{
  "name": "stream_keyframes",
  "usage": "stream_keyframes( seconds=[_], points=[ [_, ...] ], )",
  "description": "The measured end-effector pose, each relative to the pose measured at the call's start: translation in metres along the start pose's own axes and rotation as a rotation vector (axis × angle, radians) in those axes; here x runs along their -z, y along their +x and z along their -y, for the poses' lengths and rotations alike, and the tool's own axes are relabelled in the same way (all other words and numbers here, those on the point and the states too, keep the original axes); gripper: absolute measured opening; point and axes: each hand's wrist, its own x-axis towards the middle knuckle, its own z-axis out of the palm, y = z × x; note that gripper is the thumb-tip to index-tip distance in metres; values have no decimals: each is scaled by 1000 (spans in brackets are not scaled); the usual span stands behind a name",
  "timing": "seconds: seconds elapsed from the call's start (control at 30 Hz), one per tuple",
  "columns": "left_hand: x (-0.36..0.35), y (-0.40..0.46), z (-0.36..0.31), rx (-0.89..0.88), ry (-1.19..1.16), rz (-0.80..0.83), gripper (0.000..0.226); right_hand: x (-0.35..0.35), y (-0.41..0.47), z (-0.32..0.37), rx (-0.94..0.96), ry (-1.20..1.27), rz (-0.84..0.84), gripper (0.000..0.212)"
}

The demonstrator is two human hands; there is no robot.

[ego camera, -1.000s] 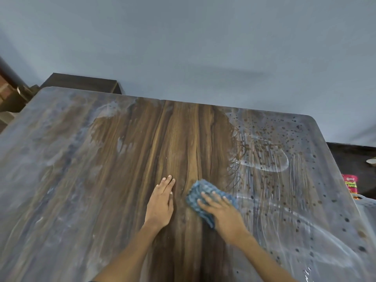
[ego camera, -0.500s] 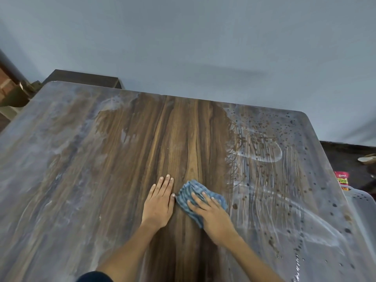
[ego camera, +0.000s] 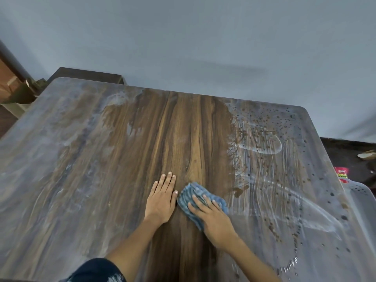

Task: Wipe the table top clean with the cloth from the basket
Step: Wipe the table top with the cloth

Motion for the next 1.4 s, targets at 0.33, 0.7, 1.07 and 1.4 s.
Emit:
stream_keyframes(
  seconds=[0.33, 0.7, 1.07, 1.4],
  points=[
    [0, -18, 4, -18, -23, 7, 51, 35, 20, -39, -432, 8, -55, 63],
    [-2, -22, 5, -35, -27, -36, 53, -32, -104, -17, -138, 92, -62, 63],
    [-2, -43, 13, -57, -30, 9, 53, -39, -69, 57, -38, 15, 24, 55],
    [-5, -73, 4, 44, -62, -22, 51, -9, -88, -17, -285, -8, -10, 56]
  ],
)
